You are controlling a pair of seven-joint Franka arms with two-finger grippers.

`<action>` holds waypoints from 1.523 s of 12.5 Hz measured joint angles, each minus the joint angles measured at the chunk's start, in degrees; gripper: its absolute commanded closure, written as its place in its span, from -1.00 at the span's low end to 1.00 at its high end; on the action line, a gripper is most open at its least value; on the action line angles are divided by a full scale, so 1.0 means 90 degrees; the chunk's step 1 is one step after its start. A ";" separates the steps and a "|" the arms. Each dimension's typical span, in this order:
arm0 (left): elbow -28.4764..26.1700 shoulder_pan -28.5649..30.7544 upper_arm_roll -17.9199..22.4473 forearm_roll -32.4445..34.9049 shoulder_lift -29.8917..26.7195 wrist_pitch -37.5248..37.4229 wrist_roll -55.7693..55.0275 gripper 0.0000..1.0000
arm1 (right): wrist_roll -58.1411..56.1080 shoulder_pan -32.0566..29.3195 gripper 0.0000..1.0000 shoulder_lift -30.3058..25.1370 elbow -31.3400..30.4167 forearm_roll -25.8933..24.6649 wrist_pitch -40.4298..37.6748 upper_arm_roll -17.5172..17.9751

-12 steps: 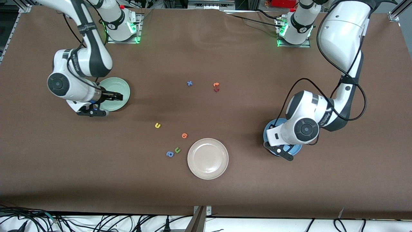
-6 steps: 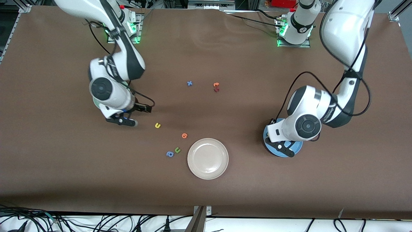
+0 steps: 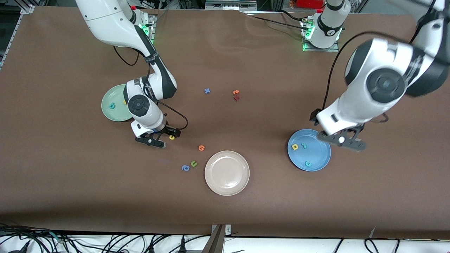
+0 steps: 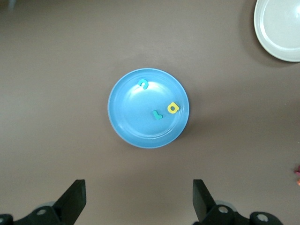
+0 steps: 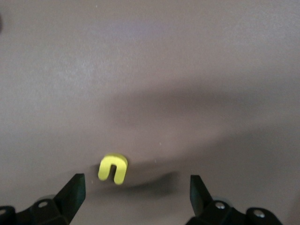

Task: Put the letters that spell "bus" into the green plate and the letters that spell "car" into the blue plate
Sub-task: 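Grasp yellow 'n' with the right gripper while the left gripper returns to rest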

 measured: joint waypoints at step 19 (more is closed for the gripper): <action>-0.1541 0.0227 0.1054 -0.0986 -0.2054 -0.0122 0.0155 -1.00 | 0.0097 -0.0001 0.92 0.0209 0.0234 0.0242 0.0067 -0.0003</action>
